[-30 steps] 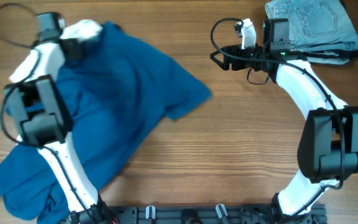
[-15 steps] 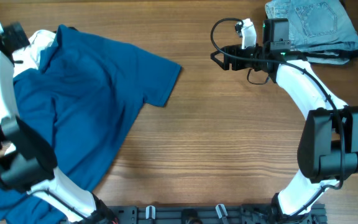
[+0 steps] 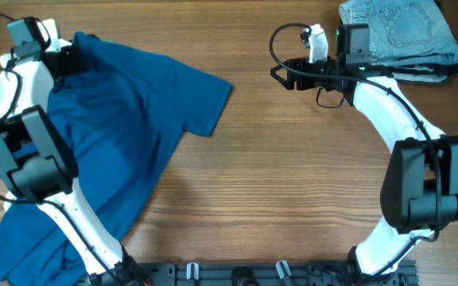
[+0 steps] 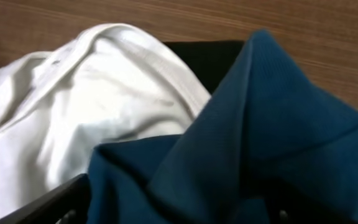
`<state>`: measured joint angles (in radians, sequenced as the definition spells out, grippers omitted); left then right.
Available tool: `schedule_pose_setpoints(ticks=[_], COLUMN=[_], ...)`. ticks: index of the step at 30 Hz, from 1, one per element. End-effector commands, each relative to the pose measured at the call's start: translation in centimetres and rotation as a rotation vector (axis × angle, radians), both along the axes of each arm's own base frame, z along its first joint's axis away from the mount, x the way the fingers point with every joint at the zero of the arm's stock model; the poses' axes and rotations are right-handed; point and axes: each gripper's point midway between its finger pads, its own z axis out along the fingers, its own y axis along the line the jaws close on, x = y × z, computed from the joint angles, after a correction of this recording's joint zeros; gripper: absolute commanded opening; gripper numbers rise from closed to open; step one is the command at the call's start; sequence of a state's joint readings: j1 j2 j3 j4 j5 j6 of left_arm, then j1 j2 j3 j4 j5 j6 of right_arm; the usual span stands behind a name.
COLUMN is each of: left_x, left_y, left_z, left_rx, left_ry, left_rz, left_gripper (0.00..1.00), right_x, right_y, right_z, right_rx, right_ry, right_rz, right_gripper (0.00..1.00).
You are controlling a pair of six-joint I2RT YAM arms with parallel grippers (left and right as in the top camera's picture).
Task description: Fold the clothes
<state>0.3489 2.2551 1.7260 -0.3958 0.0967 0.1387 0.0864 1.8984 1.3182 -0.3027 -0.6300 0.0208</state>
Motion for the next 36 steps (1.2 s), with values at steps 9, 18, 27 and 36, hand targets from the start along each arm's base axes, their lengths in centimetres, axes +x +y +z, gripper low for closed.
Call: schedule_pose_setpoints(ticks=[9,18,27,36], left_x=[2.0,2.3,-3.4,-6.8], left_y=[-1.7,-5.8,-25.3,-31.0], left_z=[0.9,14.1,33.6,46.6], left_rx=[0.002,0.032,-0.043,-0.229], left_ry=[-0.075,-0.286,-0.648,-1.094], left_rz=[-0.049,-0.086,-0.385,-0.458], left_gripper=[0.11,0.04,0.04,0.04], right_x=[0.6,0.9,3.4,0.7], right_y=[-0.2,-0.3,-3.2,-2.7], right_z=[-0.1,0.1,5.2,8.9], right_rx=[-0.022,-0.016,0.066,0.179], right_ry=[-0.015,-0.019,-0.134,-0.166], right_rz=[-0.007,-0.023,-0.088,0.053], right_gripper=[0.74,0.73,0.71,0.72])
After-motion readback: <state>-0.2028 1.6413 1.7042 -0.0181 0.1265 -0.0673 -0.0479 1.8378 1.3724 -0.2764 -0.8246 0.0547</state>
